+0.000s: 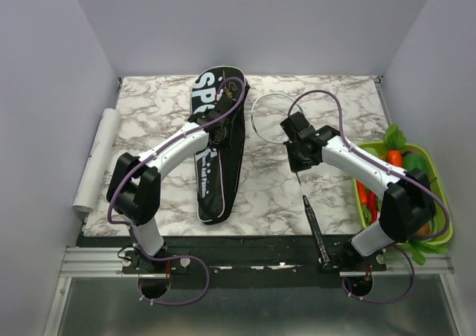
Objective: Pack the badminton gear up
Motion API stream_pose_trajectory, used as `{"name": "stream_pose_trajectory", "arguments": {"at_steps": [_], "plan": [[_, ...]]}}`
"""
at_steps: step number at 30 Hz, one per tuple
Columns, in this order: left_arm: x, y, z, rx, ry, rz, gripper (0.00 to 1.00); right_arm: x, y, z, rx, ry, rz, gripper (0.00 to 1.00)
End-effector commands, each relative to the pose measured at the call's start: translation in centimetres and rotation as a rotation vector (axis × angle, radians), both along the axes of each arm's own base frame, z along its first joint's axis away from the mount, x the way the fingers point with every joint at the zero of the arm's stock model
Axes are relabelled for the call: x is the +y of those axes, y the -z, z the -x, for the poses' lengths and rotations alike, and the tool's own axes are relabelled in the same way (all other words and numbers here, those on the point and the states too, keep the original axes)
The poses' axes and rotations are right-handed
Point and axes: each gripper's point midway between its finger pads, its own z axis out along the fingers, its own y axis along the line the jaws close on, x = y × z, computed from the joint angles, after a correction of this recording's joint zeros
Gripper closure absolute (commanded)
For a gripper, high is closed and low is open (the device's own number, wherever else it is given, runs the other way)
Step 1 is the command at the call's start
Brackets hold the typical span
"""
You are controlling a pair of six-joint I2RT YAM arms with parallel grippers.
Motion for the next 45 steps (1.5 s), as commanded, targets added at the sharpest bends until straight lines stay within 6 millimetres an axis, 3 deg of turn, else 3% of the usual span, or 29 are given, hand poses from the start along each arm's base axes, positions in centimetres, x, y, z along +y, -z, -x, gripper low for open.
{"name": "stream_pose_trajectory", "arguments": {"at_steps": [1, 6, 9, 18, 19, 25, 26, 28, 31, 33, 34, 38, 45], "plan": [[-2.2, -5.0, -2.2, -0.087, 0.001, 0.184, 1.00, 0.1, -0.3, 2.7, 0.017, -0.077, 0.064, 0.99], [-2.8, -5.9, -2.1, -0.086, 0.014, 0.219, 1.00, 2.8, -1.2, 4.5, 0.016, -0.124, 0.010, 0.99], [-3.0, -6.1, -2.0, -0.081, 0.022, 0.229, 1.00, 4.0, -1.9, 4.6, 0.007, -0.142, -0.008, 0.99], [-3.0, -5.6, -0.6, -0.050, 0.024, 0.256, 1.00, 6.6, -3.4, 2.0, -0.036, -0.164, -0.031, 0.99], [-3.0, -5.8, -0.4, -0.052, 0.024, 0.259, 1.00, 7.1, -4.0, 1.6, -0.050, -0.166, -0.044, 0.99], [-2.9, -5.8, 0.3, -0.035, 0.036, 0.267, 1.00, 9.8, -2.8, -1.6, -0.063, -0.177, -0.036, 0.99], [-2.9, -5.8, 0.4, -0.034, 0.038, 0.269, 1.00, 10.8, -3.4, -2.7, -0.099, -0.180, -0.061, 0.99], [-2.8, -6.0, 0.7, -0.035, 0.040, 0.272, 1.00, 11.9, -2.2, -3.7, -0.090, -0.191, -0.052, 0.99], [-2.6, -5.9, 1.2, -0.021, 0.045, 0.270, 1.00, 14.2, -1.1, -6.3, -0.120, -0.212, -0.065, 0.99], [-2.7, -5.7, 1.6, -0.007, 0.054, 0.276, 1.00, 15.7, -1.8, -8.5, -0.172, -0.204, -0.095, 0.99], [-2.7, -5.8, 1.8, -0.007, 0.058, 0.281, 1.00, 16.1, -0.5, -9.2, -0.162, -0.197, -0.090, 0.99], [-2.6, -5.5, 2.6, 0.011, 0.063, 0.294, 1.00, 18.6, 0.0, -12.4, -0.201, -0.146, -0.210, 0.99], [-2.8, -4.7, 3.5, 0.036, 0.077, 0.313, 1.00, 20.7, 1.1, -16.4, -0.230, -0.079, -0.344, 0.98]]}}
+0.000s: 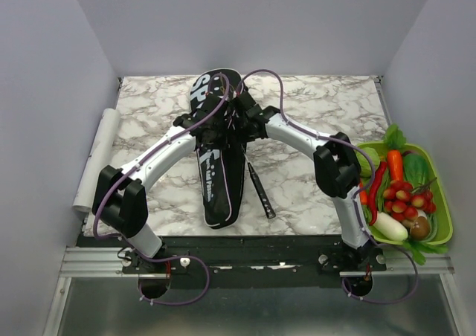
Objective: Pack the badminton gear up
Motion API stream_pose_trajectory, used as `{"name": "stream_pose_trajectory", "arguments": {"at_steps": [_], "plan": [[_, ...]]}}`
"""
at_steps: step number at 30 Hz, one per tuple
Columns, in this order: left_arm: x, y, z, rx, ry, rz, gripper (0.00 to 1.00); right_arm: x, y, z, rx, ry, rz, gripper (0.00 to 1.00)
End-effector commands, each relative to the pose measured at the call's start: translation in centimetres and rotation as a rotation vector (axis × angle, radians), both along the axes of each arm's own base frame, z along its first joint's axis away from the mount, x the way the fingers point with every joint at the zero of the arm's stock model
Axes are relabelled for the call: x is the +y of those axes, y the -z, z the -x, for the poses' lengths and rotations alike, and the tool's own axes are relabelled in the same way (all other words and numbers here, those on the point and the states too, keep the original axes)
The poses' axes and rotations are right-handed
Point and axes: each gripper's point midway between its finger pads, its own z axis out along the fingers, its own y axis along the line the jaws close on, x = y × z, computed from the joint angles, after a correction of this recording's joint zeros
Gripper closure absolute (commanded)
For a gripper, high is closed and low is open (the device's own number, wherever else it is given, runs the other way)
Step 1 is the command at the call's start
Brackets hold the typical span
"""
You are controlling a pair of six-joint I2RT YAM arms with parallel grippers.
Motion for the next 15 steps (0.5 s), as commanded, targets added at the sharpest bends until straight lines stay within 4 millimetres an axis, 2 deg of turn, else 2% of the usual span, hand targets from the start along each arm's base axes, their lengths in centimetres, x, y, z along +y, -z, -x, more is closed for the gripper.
{"name": "stream_pose_trajectory", "arguments": {"at_steps": [1, 2, 4, 5, 10, 11, 14, 15], "plan": [[-1.5, -1.2, 1.3, 0.004, 0.060, 0.085, 1.00, 3.1, -1.5, -4.3, -0.083, 0.045, -0.166, 0.95], [-1.5, -1.2, 1.3, 0.004, 0.061, 0.087, 1.00, 3.2, -1.5, -4.4, -0.084, 0.046, -0.174, 0.88], [-1.6, -1.1, 1.3, 0.008, 0.064, 0.090, 1.00, 3.2, -1.5, -4.5, -0.081, 0.052, -0.195, 0.83], [-1.8, -1.2, 1.4, 0.007, 0.068, 0.098, 1.00, 3.6, -1.9, -4.7, -0.090, 0.044, -0.227, 0.82], [-2.3, -0.7, 1.2, 0.021, 0.073, 0.115, 1.00, 2.8, -2.3, -5.6, -0.091, 0.057, -0.260, 0.76], [-2.4, -0.6, 1.2, 0.022, 0.074, 0.116, 1.00, 2.7, -2.3, -5.4, -0.086, 0.059, -0.257, 0.67], [-2.3, -0.3, 0.9, 0.019, 0.070, 0.108, 1.00, 2.4, -3.0, -3.7, -0.053, 0.031, -0.279, 0.47], [-2.2, -0.2, 0.9, 0.017, 0.071, 0.102, 1.00, 1.9, -2.8, -3.2, -0.045, 0.032, -0.272, 0.44]]}}
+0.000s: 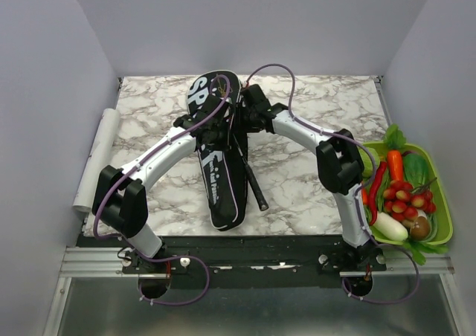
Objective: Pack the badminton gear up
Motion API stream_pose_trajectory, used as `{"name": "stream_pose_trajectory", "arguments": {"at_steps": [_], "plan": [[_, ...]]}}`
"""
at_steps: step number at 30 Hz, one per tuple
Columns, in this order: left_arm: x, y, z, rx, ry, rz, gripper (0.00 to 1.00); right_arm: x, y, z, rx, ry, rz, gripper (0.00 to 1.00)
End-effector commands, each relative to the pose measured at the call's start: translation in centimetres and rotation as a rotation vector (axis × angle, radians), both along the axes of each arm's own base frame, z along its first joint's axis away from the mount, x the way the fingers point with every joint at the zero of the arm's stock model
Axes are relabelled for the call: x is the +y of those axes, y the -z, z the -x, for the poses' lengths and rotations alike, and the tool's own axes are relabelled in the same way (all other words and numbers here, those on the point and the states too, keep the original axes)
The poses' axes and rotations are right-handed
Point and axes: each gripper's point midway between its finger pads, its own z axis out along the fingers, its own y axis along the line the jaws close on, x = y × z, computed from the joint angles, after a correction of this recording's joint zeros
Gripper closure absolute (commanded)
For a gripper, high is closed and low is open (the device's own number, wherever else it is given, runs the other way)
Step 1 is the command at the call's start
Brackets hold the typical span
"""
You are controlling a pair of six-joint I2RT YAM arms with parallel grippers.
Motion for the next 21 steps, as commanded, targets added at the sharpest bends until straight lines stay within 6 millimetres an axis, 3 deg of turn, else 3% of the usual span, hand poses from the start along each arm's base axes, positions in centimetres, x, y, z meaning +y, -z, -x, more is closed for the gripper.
{"name": "stream_pose_trajectory", "arguments": {"at_steps": [1, 7, 11, 13, 16, 21], "plan": [[-1.2, -0.6, 0.2, -0.010, 0.035, 0.053, 1.00, -0.6, -1.6, 1.6, 0.005, -0.018, -0.048, 0.41], [-0.7, -0.1, 0.0, -0.026, 0.018, 0.036, 1.00, -6.1, -4.0, 5.3, 0.024, 0.044, -0.046, 0.37], [-0.5, 0.5, -0.2, -0.026, 0.009, 0.025, 1.00, -8.5, -5.3, 9.8, 0.076, 0.006, -0.053, 0.36], [-0.4, 0.5, -0.4, -0.029, 0.001, 0.026, 1.00, -8.9, -5.3, 12.6, 0.130, -0.038, -0.082, 0.37], [-0.6, 0.3, -0.7, -0.038, -0.002, 0.032, 1.00, -9.8, -3.8, 16.6, 0.239, -0.067, -0.108, 0.39], [-1.0, 0.0, -1.1, -0.041, 0.002, 0.042, 1.00, -8.4, -3.6, 21.5, 0.368, -0.234, -0.247, 0.46]]}}
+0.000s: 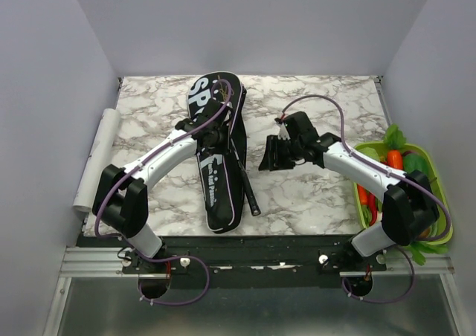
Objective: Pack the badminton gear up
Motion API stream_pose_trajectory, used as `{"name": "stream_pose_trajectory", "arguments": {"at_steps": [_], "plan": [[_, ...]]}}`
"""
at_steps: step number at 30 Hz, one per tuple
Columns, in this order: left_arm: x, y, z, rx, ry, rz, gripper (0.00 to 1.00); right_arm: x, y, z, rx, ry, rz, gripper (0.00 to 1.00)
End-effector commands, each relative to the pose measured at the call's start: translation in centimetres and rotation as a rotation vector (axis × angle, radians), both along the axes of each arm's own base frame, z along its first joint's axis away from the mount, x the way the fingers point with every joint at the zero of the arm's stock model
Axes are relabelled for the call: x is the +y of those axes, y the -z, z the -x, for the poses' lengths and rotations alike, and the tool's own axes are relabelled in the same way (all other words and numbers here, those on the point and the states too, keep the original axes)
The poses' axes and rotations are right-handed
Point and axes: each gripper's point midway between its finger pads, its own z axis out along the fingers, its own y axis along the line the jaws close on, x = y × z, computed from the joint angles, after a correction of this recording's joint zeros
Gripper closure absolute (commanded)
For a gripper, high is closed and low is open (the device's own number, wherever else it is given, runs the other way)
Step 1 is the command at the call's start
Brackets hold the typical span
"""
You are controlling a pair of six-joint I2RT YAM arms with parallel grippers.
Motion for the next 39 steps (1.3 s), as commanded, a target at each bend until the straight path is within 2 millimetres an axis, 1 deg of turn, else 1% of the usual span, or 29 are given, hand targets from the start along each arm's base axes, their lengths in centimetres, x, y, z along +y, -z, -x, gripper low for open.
{"name": "stream_pose_trajectory", "arguments": {"at_steps": [1, 3, 8, 9, 14, 19, 24, 28, 33, 37, 39], "plan": [[-1.1, -1.6, -1.6, -0.055, -0.004, 0.046, 1.00, 1.6, 0.7, 5.7, 0.189, -0.181, -0.133, 0.47], [-1.2, -1.5, -1.8, -0.053, -0.004, 0.045, 1.00, 1.8, 0.5, 6.7, 0.210, -0.216, -0.168, 0.48], [-1.4, -1.5, -2.1, -0.054, -0.004, 0.048, 1.00, 2.4, 0.5, 7.7, 0.242, -0.261, -0.218, 0.50], [-1.4, -1.5, -2.1, -0.054, -0.004, 0.048, 1.00, 2.4, 0.9, 7.9, 0.262, -0.264, -0.219, 0.51], [-1.6, -1.3, -2.2, -0.050, -0.005, 0.053, 1.00, 2.9, 2.0, 8.4, 0.304, -0.270, -0.225, 0.55], [-1.7, -1.3, -2.2, -0.049, -0.005, 0.058, 1.00, 3.6, 2.7, 8.3, 0.322, -0.260, -0.228, 0.57], [-1.7, -1.5, -2.3, -0.048, -0.002, 0.059, 1.00, 4.6, 3.8, 8.1, 0.332, -0.264, -0.205, 0.58], [-1.8, -1.9, -2.4, -0.055, 0.000, 0.063, 1.00, 5.7, 4.6, 8.7, 0.359, -0.281, -0.200, 0.59], [-2.0, -2.2, -2.5, -0.057, 0.009, 0.066, 1.00, 7.3, 4.6, 8.6, 0.356, -0.304, -0.213, 0.60], [-2.3, -2.2, -2.5, -0.052, 0.016, 0.076, 1.00, 9.2, 3.6, 7.5, 0.356, -0.295, -0.267, 0.63], [-2.4, -2.2, -2.4, -0.049, 0.017, 0.084, 1.00, 9.9, 3.3, 7.0, 0.350, -0.291, -0.282, 0.67]]}}
